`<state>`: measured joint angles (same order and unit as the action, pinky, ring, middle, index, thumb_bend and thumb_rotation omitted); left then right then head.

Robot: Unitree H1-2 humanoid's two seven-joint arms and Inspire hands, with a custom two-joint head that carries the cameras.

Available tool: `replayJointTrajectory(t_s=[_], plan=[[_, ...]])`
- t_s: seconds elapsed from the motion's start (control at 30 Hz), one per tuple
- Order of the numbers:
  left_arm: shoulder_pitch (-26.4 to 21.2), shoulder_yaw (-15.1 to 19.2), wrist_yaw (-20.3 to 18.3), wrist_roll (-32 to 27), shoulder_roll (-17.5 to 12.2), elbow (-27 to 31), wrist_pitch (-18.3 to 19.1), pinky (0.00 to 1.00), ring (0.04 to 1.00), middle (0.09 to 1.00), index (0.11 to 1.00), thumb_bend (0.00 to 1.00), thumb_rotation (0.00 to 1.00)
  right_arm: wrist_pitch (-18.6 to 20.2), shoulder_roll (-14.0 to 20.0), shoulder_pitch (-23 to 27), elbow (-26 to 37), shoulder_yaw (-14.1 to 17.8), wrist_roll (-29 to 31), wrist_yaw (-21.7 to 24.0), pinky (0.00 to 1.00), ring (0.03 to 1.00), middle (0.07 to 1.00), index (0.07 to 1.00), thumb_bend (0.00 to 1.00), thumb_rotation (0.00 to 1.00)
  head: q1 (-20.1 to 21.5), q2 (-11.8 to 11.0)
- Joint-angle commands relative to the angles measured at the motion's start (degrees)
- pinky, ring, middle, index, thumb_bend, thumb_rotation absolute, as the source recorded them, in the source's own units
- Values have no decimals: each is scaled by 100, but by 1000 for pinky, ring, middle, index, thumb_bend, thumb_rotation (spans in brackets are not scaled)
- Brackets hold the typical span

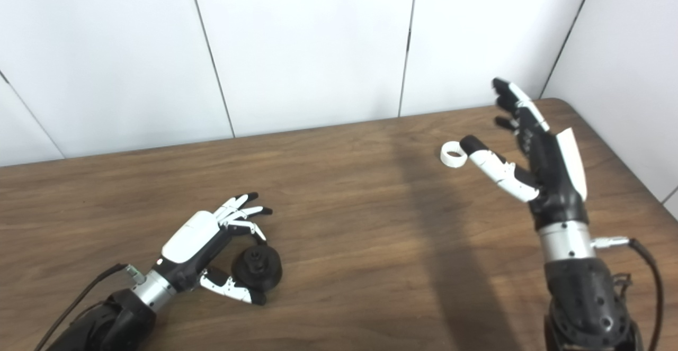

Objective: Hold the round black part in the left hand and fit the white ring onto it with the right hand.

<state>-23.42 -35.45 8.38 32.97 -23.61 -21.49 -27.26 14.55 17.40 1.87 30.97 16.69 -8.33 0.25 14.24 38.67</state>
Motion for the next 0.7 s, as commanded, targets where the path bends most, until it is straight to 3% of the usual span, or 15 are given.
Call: replayJointTrajectory(t_s=[0.0,0.13,0.33,0.5,0.67], plan=[[183,-258,67,-19,60,-151,35,1000,1000,874,483,525,56,-64,200,192,-11,103,-61,-47,838,909,910,880,538,383,19,4],[165,-351,91,-99,34,-119,35,1000,1000,878,483,525,56,184,370,340,-179,150,-143,-62,866,900,891,842,540,254,117,-4],[202,-377,69,-217,6,4,35,1000,1000,878,483,525,56,470,738,558,-559,112,-416,21,880,910,900,820,586,224,178,-3],[301,-348,13,-336,-16,159,35,1000,1000,875,482,525,56,300,1457,714,-1033,-245,-1020,251,855,893,870,805,616,254,265,-30],[416,-283,-131,-435,-40,305,35,1000,1000,880,483,525,55,500,2214,1045,-1334,-730,-1408,813,866,910,901,801,655,280,367,-76]])
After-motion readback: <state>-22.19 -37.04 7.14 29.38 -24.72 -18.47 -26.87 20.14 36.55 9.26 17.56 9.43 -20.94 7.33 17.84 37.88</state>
